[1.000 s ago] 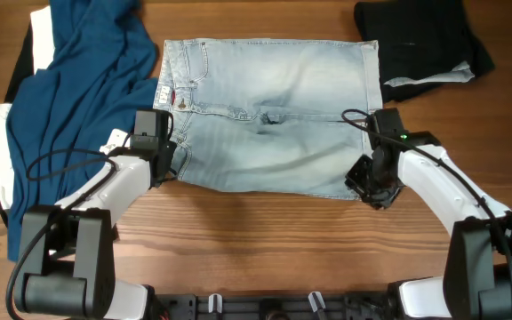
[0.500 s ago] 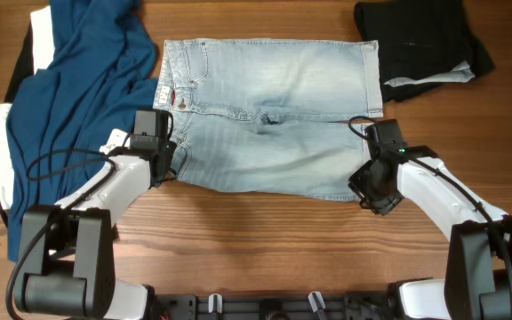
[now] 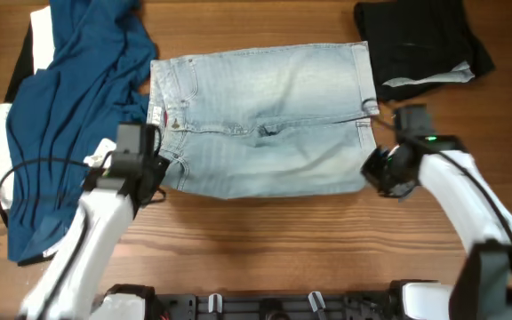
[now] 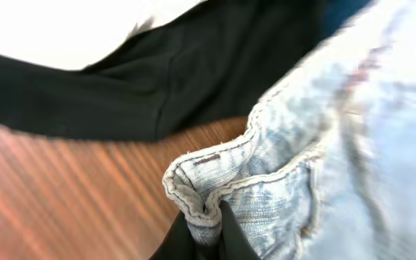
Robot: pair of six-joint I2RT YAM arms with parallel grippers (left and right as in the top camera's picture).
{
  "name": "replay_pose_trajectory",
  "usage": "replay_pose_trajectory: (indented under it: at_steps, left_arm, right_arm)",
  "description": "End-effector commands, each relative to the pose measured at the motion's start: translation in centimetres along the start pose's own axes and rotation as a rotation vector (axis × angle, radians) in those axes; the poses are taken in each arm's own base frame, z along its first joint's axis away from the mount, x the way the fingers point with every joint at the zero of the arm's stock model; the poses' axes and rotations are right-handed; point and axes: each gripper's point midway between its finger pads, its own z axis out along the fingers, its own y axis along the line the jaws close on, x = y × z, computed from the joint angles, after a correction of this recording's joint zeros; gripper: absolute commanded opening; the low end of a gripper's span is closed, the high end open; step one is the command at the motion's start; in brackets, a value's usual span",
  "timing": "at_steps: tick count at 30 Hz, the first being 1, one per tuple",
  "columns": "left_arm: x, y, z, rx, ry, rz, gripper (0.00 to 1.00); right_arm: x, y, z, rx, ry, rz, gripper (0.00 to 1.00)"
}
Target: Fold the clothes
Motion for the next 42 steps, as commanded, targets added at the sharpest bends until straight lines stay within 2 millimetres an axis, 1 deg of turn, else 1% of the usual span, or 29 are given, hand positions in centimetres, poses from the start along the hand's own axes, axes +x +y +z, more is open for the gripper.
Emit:
replay_pose_trajectory:
  at_steps: [1, 2, 3, 4, 7, 8, 9, 10, 13, 15, 16, 18, 20, 22, 24, 26, 28, 30, 33, 35, 38, 40, 42]
  left_arm:
    - [-0.6, 0.4, -4.1, 0.098, -0.039, 0.02, 0.04]
    - [-0.4, 0.6, -4.9, 0.115, -0.036, 0.018, 0.04]
    - [-0.2, 0.9, -5.7, 0.132, -0.03, 0.017, 0.04]
    - [0.2, 1.3, -6.5, 0.147, -0.023, 0.017, 0.04]
    - [1.1, 2.7, -8.0, 0.163, 0.002, 0.018, 0.04]
    - [1.4, 3.0, -8.4, 0.165, 0.013, 0.019, 0.04]
    - [2.0, 3.7, -8.9, 0.168, 0.035, 0.022, 0.04]
    - [2.5, 4.3, -9.2, 0.166, 0.049, 0.023, 0.04]
    - [3.1, 5.9, -9.6, 0.129, 0.065, 0.027, 0.04]
    - [3.4, 6.6, -9.5, 0.099, 0.075, 0.03, 0.04]
    - [3.3, 6.8, -9.4, 0.087, 0.069, 0.03, 0.04]
    - [2.4, 6.7, -9.1, 0.068, 0.026, 0.029, 0.04]
    - [1.2, 6.3, -8.8, 0.06, -0.03, 0.024, 0.04]
    - [-0.5, 5.2, -8.4, 0.066, -0.107, 0.015, 0.04]
    - [-2.1, 3.4, -7.6, 0.084, -0.173, 0.002, 0.04]
    - [-3.1, 1.8, -6.4, 0.088, -0.2, -0.004, 0.04]
    - [-3.4, 0.6, -4.6, 0.076, -0.196, -0.001, 0.04]
    - [-3.4, -0.2, -2.8, 0.052, -0.185, 0.005, 0.04]
    - [-3.6, -1.6, 0.3, 0.039, -0.182, 0.008, 0.04]
    - [-4.1, -3.1, 1.4, 0.078, -0.201, -0.002, 0.04]
    - [-4.8, -4.5, 1.6, 0.125, -0.228, -0.015, 0.04]
    - [-5.3, -4.7, 1.4, 0.134, -0.255, -0.022, 0.04]
    - [-5.9, -4.7, 1.5, 0.125, -0.289, -0.029, 0.04]
  right_arm:
    - [-2.8, 0.5, -7.4, -0.102, -0.171, -0.069, 0.04]
    - [-2.9, 0.1, -8.9, -0.111, -0.2, -0.071, 0.02]
    - [-2.9, -0.2, -9.9, -0.117, -0.22, -0.073, 0.04]
    - [-2.8, -0.8, -11.7, -0.125, -0.258, -0.069, 0.04]
    - [-1.9, -1.7, -14.5, -0.15, -0.309, -0.077, 0.04]
    - [-1.6, -1.9, -15.0, -0.152, -0.315, -0.082, 0.04]
    - [-0.9, -2.3, -15.7, -0.154, -0.322, -0.098, 0.04]
    - [-0.5, -2.4, -16.1, -0.154, -0.328, -0.112, 0.04]
    - [-0.6, -2.3, -16.1, -0.152, -0.333, -0.134, 0.04]
    - [-1.5, -2.0, -15.4, -0.147, -0.325, -0.143, 0.04]
    - [-2.3, -1.8, -14.8, -0.142, -0.318, -0.153, 0.04]
    - [-4.0, -1.3, -13.2, -0.131, -0.292, -0.153, 0.04]
    - [-5.4, -0.9, -11.4, -0.124, -0.266, -0.151, 0.04]
    - [-6.9, 0.2, -9.3, -0.15, -0.237, -0.18, 0.04]
    - [-8.5, 1.6, -7.3, -0.202, -0.218, -0.217, 0.04]
    - [-9.8, 2.5, -6.0, -0.217, -0.232, -0.229, 0.04]
    - [-11.2, 4.0, -4.9, -0.239, -0.269, -0.262, 0.04]
    - [-12.0, 5.3, -4.5, -0.26, -0.301, -0.292, 0.04]
    - [-12.8, 8.0, -4.1, -0.304, -0.358, -0.353, 0.04]
    - [-13.1, 10.1, -3.6, -0.328, -0.393, -0.4, 0.04]
    - [-13.4, 11.8, -2.3, -0.319, -0.424, -0.407, 0.04]
    - [-13.5, 12.6, -1.6, -0.332, -0.431, -0.405, 0.04]
    - [-14.0, 13.0, -0.4, -0.34, -0.431, -0.39, 0.04]
